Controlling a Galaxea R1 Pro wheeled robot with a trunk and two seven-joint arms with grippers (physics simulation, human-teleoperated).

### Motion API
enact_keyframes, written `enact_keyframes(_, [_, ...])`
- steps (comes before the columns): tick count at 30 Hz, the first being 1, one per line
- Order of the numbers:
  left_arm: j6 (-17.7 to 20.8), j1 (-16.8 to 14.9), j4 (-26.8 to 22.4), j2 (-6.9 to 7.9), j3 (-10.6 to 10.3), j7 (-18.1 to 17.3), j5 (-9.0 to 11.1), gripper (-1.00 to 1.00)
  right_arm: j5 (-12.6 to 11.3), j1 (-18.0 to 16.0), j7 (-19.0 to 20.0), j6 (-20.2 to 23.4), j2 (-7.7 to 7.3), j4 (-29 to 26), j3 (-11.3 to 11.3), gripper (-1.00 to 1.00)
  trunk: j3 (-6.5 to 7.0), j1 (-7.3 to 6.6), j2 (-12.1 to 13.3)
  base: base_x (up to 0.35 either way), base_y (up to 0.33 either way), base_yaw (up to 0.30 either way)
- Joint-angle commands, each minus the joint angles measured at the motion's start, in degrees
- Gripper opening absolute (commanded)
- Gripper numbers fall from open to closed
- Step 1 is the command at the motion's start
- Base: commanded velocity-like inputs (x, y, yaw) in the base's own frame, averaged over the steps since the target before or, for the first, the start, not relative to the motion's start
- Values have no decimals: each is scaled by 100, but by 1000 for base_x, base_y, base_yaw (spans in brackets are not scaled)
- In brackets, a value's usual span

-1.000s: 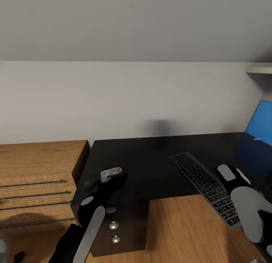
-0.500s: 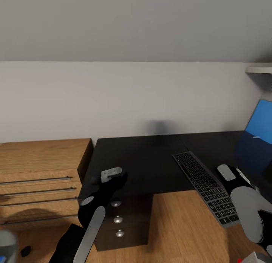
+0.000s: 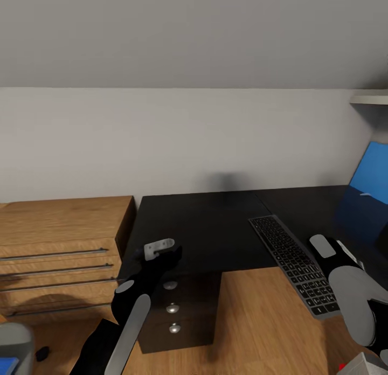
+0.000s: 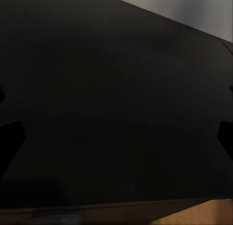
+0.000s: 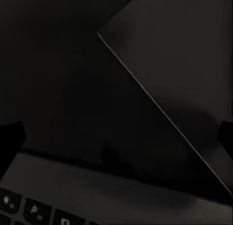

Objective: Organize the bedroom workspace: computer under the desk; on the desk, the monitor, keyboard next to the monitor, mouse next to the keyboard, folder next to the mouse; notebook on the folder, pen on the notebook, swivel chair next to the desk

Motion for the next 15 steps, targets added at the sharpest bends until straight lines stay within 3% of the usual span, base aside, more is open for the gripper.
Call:
enact_keyframes(1, [13, -5, -8, 1, -20, 56, 59, 100, -64, 2, -35, 39, 2, 139, -42, 100, -7, -1, -3, -29, 27, 0])
enact_keyframes(15, [13, -5, -8, 1, -118, 56, 61, 100, -64, 1, -35, 35, 3, 132, -31, 100, 227, -286, 519, -2, 2, 0])
